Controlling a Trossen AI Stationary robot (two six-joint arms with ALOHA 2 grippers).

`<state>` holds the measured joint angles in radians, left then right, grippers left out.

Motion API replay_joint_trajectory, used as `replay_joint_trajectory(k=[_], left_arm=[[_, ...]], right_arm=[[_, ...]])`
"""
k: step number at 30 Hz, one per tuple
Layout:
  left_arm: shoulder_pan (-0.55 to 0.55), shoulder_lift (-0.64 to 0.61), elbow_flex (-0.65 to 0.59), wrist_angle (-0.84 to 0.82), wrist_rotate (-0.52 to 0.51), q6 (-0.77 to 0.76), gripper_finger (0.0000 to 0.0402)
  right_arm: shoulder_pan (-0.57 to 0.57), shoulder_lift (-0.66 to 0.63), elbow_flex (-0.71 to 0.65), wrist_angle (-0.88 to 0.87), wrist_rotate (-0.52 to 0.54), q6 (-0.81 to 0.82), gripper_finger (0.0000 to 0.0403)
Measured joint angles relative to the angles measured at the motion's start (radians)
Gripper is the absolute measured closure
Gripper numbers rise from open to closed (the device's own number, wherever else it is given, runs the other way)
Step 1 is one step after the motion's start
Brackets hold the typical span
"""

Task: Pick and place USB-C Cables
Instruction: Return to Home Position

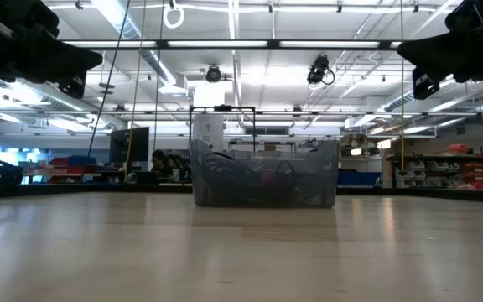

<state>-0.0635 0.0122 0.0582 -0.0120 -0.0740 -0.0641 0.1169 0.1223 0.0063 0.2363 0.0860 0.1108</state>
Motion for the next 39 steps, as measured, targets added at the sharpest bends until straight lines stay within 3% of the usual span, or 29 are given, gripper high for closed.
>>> replay_joint_trajectory(k=[8,20,39], left_arm=[[0.000,0.001,0.000,-0.010,-0.005,0.005,0.0395],[0.002,0.020,-0.049,0.078,-0.144,0.004,0.0395],[0.001,0.020,-0.050,0.082,-0.139,0.008,0.0395]], right_arm=[[0.000,0.000,0.000,0.017,0.000,-0.016,0.0393],[0.000,0.000,0.000,0.016,0.000,-0.017,0.0393],[0.000,0.002,0.000,0.023,0.000,-0.017,0.0393]])
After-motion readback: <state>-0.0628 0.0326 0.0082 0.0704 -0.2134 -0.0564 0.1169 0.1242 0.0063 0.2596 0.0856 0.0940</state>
